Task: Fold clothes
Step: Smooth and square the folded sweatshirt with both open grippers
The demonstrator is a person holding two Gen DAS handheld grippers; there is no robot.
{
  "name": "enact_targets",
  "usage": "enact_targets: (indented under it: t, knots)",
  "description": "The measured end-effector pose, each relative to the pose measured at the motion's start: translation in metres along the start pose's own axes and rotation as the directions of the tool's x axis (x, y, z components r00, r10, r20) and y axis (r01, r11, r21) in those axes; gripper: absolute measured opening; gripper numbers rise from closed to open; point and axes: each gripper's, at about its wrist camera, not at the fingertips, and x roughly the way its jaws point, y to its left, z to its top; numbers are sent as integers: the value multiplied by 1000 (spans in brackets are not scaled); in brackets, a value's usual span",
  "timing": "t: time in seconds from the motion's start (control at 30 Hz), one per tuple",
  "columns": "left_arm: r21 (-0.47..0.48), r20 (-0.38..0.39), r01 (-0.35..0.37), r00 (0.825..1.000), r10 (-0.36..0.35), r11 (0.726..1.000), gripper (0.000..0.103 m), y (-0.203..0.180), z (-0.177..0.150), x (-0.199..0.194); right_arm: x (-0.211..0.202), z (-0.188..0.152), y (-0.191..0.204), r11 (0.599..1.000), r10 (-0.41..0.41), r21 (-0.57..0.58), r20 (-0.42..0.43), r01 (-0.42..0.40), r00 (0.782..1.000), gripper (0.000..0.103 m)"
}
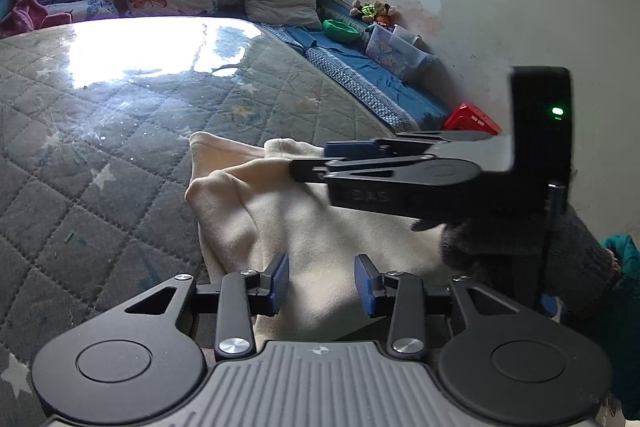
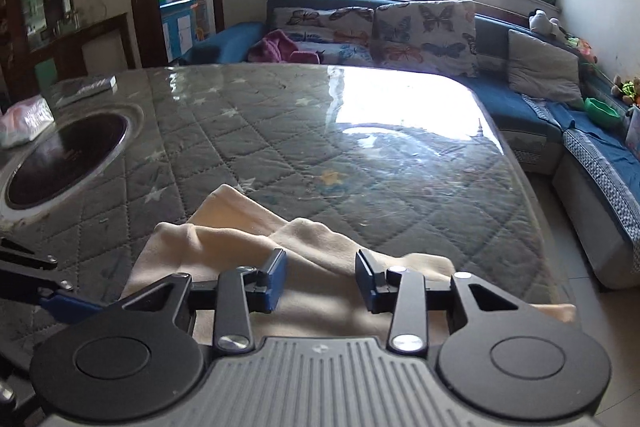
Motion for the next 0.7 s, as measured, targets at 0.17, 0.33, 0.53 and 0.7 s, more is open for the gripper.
enact_targets:
  t: [0.17,0.33,0.53,0.7]
  knots:
    - [-10,-3,0,1000,0,1000,39,0,0,-1,7,1,3,1000,-6,-13,2,6,1000,47]
    - [-7,-4,-8,1000,8,1000,42,-3,-1,-1,-18,-5,-6,999,-21,50,61,18,998,63]
    - [-5,1,-18,1000,18,1000,47,-6,-3,-4,-41,-28,-15,993,-61,104,74,54,995,81]
    - [-6,5,-28,1000,28,1000,48,-5,-5,-6,-58,-51,-22,984,-99,154,74,87,992,84]
